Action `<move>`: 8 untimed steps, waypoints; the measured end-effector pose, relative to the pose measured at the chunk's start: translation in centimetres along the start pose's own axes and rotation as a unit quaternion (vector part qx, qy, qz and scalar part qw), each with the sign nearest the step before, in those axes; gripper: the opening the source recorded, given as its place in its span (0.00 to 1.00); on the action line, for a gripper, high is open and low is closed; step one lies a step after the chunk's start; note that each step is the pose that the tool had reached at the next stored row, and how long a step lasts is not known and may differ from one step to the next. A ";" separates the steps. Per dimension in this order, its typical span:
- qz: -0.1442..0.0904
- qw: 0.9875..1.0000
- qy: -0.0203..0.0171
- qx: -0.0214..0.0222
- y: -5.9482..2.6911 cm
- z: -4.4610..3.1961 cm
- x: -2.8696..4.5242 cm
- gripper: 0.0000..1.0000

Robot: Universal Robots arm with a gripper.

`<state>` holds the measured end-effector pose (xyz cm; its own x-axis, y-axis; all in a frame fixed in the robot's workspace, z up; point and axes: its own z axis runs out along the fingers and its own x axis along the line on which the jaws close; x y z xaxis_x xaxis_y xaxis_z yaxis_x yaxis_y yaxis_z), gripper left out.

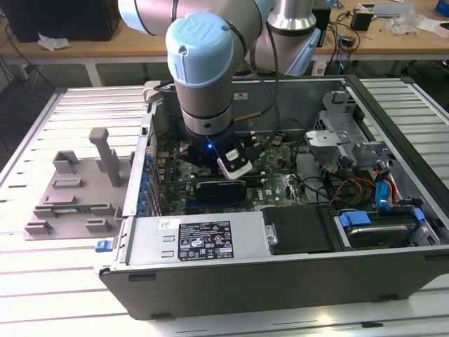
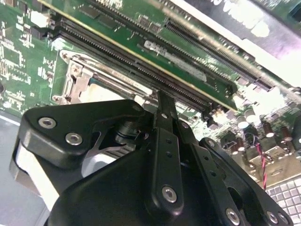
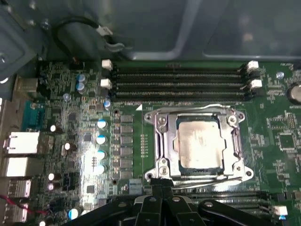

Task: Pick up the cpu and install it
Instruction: 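Install the second cpu locking lever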

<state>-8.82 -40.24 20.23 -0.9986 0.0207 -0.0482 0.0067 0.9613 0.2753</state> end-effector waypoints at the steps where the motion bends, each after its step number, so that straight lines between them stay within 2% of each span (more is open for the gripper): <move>1: 0.000 1.000 0.000 -0.004 0.00 0.00 0.00 0.11; 3: 0.000 1.000 0.000 -0.008 0.00 0.00 0.01 0.11; 8: 0.000 1.000 0.000 -0.008 -0.20 -0.05 0.00 0.11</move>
<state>-8.82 -40.44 20.22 -0.9986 0.0215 -0.0489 0.0063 0.9565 0.2916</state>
